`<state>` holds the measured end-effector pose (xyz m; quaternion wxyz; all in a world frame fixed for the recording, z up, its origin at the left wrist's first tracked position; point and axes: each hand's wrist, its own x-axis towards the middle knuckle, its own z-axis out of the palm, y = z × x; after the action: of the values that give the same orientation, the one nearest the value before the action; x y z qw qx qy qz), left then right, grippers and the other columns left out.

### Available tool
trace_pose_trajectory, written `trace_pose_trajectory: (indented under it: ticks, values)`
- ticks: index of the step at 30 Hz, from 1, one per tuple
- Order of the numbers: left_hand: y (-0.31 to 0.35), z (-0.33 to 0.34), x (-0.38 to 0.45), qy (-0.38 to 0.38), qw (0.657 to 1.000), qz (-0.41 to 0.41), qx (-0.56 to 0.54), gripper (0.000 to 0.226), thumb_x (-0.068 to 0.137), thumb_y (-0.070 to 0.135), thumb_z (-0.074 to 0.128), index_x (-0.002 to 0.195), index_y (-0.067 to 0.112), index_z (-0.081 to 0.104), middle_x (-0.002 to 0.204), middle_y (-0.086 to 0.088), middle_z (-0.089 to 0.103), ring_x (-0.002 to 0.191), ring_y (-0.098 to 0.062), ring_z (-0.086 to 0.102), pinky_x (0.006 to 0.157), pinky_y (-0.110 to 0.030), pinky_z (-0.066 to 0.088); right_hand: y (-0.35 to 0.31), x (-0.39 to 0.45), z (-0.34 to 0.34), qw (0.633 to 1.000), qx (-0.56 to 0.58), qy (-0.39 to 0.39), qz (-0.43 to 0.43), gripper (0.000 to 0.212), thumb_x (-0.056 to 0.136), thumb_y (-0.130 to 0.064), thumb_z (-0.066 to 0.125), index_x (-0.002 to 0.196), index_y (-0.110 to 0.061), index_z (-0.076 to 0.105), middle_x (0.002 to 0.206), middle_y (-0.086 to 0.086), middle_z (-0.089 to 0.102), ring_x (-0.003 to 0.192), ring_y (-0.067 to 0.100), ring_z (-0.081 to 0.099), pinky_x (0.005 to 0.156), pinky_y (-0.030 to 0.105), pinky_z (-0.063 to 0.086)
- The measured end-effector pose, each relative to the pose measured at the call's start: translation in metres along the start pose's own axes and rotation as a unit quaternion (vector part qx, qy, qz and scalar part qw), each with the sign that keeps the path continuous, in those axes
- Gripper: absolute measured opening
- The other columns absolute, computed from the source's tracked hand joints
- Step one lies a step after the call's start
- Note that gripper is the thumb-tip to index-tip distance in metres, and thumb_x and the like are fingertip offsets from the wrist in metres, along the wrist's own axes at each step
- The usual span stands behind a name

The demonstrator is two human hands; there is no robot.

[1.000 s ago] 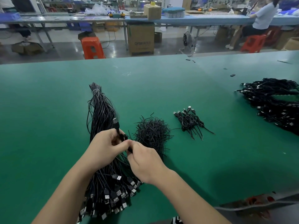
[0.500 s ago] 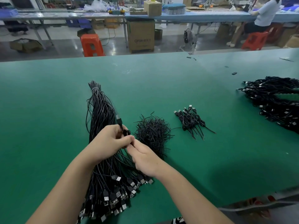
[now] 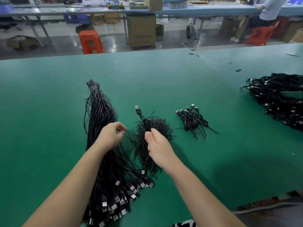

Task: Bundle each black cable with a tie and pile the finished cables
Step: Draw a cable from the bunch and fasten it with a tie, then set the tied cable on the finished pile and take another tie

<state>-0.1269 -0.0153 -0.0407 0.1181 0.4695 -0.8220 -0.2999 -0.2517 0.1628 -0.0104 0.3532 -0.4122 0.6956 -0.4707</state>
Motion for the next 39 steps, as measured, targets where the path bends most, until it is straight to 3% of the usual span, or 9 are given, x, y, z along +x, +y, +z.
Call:
trace_pose_trajectory:
  ticks: [2,5,20,26,29,32,34,37,39]
  values:
    - [-0.003,0.012,0.006,-0.024,0.99,0.032,0.135,0.019,0.098,0.021,0.061,0.116,0.023,0.064,0.12,-0.001,0.058,0.101,-0.022,0.061,0.085,-0.034,0.051,0.004,0.004,-0.004,0.999,0.033,0.02,0.021,0.031,0.108,-0.037,0.035,0.084,-0.022,0.045,0.068,-0.01,0.037,0.058,0.005,0.033,0.06,0.025,0.027]
    - [-0.005,0.023,0.01,-0.044,0.97,0.056,0.235,0.027,0.098,0.03,0.061,0.124,0.024,0.059,0.127,-0.002,0.051,0.105,-0.024,0.06,0.083,-0.038,0.052,0.009,0.004,-0.008,0.998,0.043,0.018,0.034,0.031,0.108,-0.038,0.035,0.084,-0.022,0.048,0.068,-0.008,0.037,0.059,0.008,0.034,0.063,0.03,0.031]
    - [-0.005,0.018,0.016,-0.067,0.947,0.119,0.29,0.008,0.097,0.021,0.06,0.091,0.024,0.056,0.093,0.005,0.056,0.082,-0.018,0.053,0.074,-0.033,0.048,0.017,0.006,-0.016,0.998,0.044,0.004,0.049,0.033,0.107,-0.038,0.035,0.082,-0.022,0.047,0.068,-0.007,0.041,0.06,0.011,0.037,0.066,0.038,0.036]
    - [-0.004,-0.02,-0.006,-0.03,0.934,0.154,0.321,0.018,0.1,0.02,0.055,0.111,0.024,0.069,0.106,0.007,0.061,0.09,-0.016,0.062,0.074,-0.033,0.053,0.011,0.005,-0.019,0.998,0.059,0.012,0.029,0.031,0.108,-0.036,0.035,0.084,-0.02,0.046,0.071,-0.006,0.041,0.056,0.008,0.034,0.053,0.027,0.033]
    - [0.006,-0.035,-0.025,0.06,0.955,0.152,0.249,0.017,0.098,0.026,0.059,0.106,0.024,0.074,0.098,0.011,0.062,0.084,-0.013,0.063,0.07,-0.03,0.053,0.006,0.003,-0.016,0.997,0.073,-0.003,0.005,0.034,0.108,-0.04,0.036,0.086,-0.016,0.046,0.07,-0.009,0.039,0.056,0.008,0.031,0.051,0.025,0.029]
    - [0.029,-0.04,-0.051,0.14,0.986,0.089,-0.011,0.008,0.091,0.023,0.069,0.09,0.027,0.075,0.079,0.014,0.067,0.069,-0.002,0.06,0.06,-0.011,0.045,0.001,-0.002,-0.008,0.998,0.04,-0.04,-0.041,0.047,0.101,-0.057,0.034,0.105,-0.011,0.047,0.065,-0.017,0.044,0.057,0.002,0.037,0.053,0.02,0.035]
    - [0.047,-0.036,-0.068,0.14,0.977,0.067,-0.147,0.013,0.088,0.021,0.072,0.079,0.031,0.072,0.064,0.011,0.066,0.054,-0.003,0.054,0.049,-0.01,0.039,-0.002,-0.006,0.001,0.996,-0.01,-0.051,-0.066,0.046,0.094,-0.066,0.031,0.106,-0.026,0.048,0.068,-0.019,0.048,0.063,-0.001,0.044,0.063,0.03,0.047]
    - [0.067,-0.029,-0.09,0.116,0.964,0.086,-0.225,0.022,0.088,0.019,0.073,0.068,0.026,0.067,0.051,0.01,0.053,0.045,-0.005,0.037,0.043,-0.015,0.028,-0.001,-0.01,0.012,0.995,0.014,-0.067,-0.075,0.028,0.091,-0.065,0.031,0.086,-0.044,0.048,0.062,-0.018,0.042,0.057,0.003,0.036,0.058,0.035,0.034]
    - [0.07,-0.027,-0.097,0.105,0.96,0.095,-0.241,0.021,0.089,0.018,0.072,0.069,0.023,0.068,0.051,0.01,0.049,0.046,-0.005,0.033,0.044,-0.016,0.026,-0.001,-0.01,0.014,0.995,0.039,-0.056,-0.075,0.021,0.091,-0.062,0.034,0.099,-0.051,0.05,0.065,-0.019,0.044,0.057,0.002,0.037,0.058,0.03,0.033]
